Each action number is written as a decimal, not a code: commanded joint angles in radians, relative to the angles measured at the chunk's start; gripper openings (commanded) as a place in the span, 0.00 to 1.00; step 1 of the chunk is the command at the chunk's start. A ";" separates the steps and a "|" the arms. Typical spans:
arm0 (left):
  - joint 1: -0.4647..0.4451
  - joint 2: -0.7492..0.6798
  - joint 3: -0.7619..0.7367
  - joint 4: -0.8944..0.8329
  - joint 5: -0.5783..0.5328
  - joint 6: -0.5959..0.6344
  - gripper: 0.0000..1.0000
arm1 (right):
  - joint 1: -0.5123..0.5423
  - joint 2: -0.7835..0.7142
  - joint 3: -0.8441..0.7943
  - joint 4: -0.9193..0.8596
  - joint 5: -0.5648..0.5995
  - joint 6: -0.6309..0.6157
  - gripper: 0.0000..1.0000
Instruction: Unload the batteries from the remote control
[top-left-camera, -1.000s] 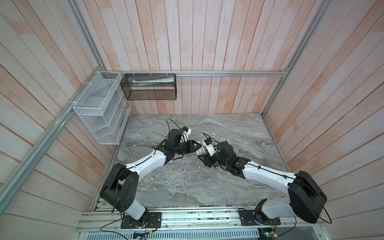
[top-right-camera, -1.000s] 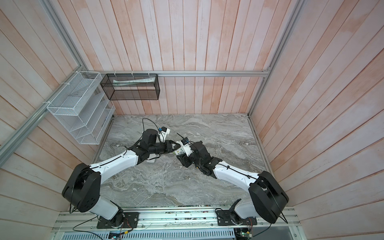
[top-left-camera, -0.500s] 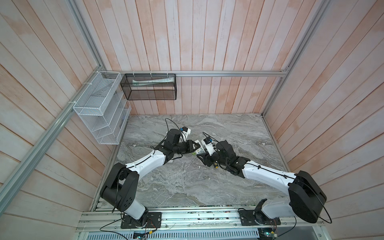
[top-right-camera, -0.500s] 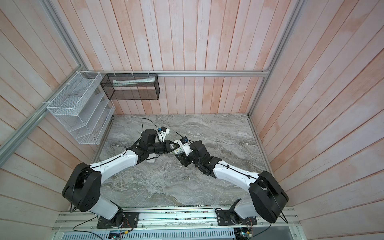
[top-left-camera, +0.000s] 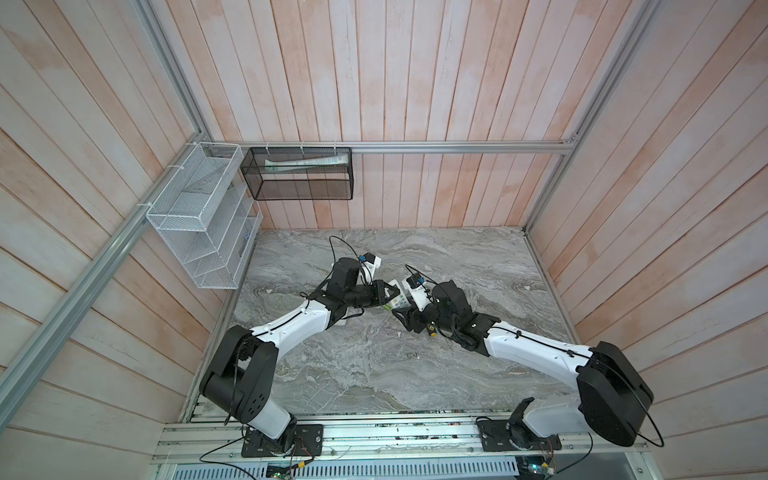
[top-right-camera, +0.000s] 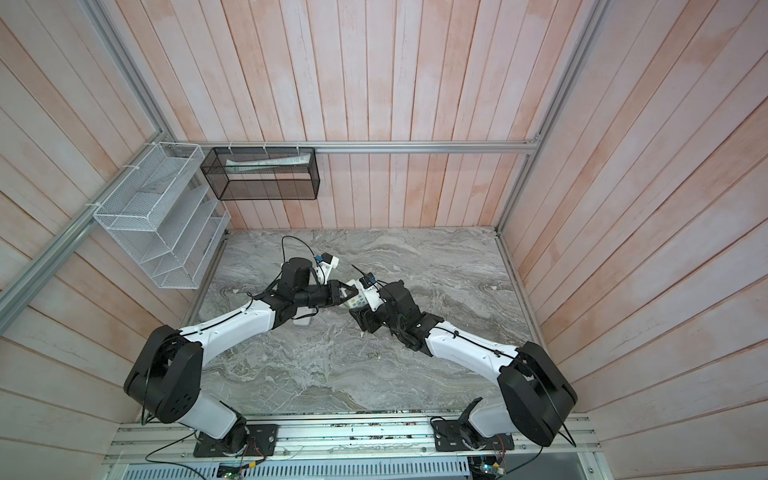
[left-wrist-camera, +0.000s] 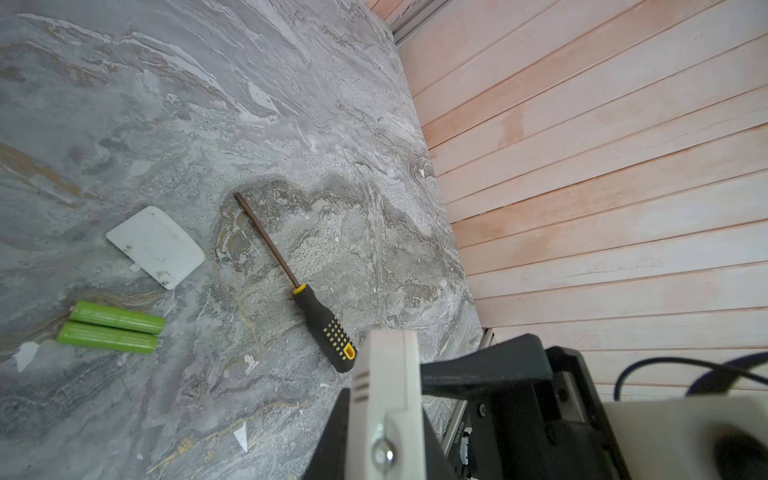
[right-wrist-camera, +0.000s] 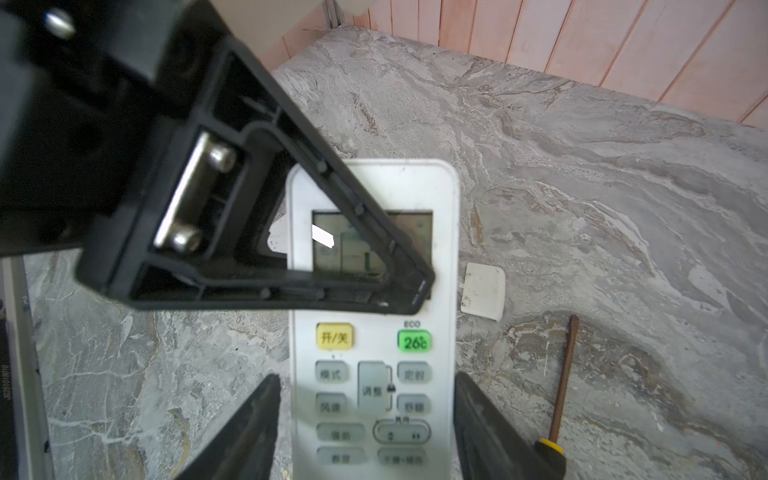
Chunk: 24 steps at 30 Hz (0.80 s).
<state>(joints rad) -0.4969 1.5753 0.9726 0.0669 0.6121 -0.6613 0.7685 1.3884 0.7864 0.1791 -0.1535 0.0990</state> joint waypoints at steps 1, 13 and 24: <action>0.014 -0.010 -0.003 -0.015 -0.008 0.097 0.06 | -0.027 -0.036 0.017 -0.006 -0.052 -0.044 0.71; 0.018 -0.069 -0.009 -0.078 0.001 0.382 0.05 | -0.227 -0.011 0.025 -0.118 -0.522 -0.209 0.69; 0.021 -0.092 0.024 -0.079 0.134 0.553 0.03 | -0.255 0.091 0.145 -0.202 -0.680 -0.324 0.67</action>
<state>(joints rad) -0.4820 1.5032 0.9703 -0.0151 0.6735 -0.1822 0.5201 1.4654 0.8989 0.0010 -0.7635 -0.1856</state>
